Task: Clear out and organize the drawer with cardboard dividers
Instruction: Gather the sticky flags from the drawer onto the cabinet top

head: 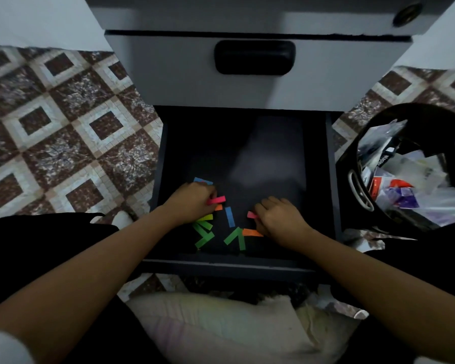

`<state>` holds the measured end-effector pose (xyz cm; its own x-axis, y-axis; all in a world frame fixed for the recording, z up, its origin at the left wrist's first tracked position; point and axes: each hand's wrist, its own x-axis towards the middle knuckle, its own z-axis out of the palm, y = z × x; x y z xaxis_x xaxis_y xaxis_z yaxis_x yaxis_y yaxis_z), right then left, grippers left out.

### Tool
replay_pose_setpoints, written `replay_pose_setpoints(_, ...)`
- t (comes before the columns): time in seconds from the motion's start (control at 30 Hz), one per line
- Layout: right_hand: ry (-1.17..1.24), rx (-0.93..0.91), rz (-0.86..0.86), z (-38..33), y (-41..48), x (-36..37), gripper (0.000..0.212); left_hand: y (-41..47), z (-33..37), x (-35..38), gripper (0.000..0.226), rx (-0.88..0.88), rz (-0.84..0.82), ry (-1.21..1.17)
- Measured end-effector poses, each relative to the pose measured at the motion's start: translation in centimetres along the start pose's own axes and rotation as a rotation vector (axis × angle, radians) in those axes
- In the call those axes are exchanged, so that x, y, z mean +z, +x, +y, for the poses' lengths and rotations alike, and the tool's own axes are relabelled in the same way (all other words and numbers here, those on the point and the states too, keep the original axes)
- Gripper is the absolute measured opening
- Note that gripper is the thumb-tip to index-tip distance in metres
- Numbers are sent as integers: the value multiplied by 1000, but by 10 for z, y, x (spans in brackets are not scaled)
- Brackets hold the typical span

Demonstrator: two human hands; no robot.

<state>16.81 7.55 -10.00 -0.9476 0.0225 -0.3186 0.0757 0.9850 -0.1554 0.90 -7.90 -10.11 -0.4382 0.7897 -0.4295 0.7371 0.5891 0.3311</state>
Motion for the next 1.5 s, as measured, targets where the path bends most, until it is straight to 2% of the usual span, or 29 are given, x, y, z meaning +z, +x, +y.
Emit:
replay_pose_setpoints(0.17, 65, 21, 221, 0, 4, -21, 19, -4, 4, -14, 22, 60, 50, -8)
replay_pose_setpoints(0.27, 150, 85, 234, -1, 5, -44, 25, -9, 9, -31, 22, 87, 104, -38)
replay_pose_setpoints(0.37, 213, 71, 347, 0, 4, -68, 23, -21, 20, -56, 24, 120, 193, -73)
replay_pose_setpoints(0.5, 248, 29, 501, -1, -2, -119, 21, -41, 29, -103, 24, 155, 322, -108)
replay_pose_setpoints(0.73, 171, -71, 778, -13, -5, -224, 25, -78, 45, -226, 25, 245, 562, 48)
replay_pose_setpoints(0.9, 107, -76, 827, -22, -7, -279, 15, -83, 46, -309, 22, 184, 684, 136)
replay_pose_setpoints(1.0, 64, -109, 850, -24, 2, -299, 14, -72, 39, -337, 25, 143, 690, 176)
replay_pose_setpoints(1.23, -14, -115, 794, -24, 44, -333, 18, -42, 24, -347, 26, 46, 528, 252)
replay_pose_setpoints(1.5, -185, -46, 615, -27, 91, -349, 23, -41, 6, -340, 30, 89, 553, 72)
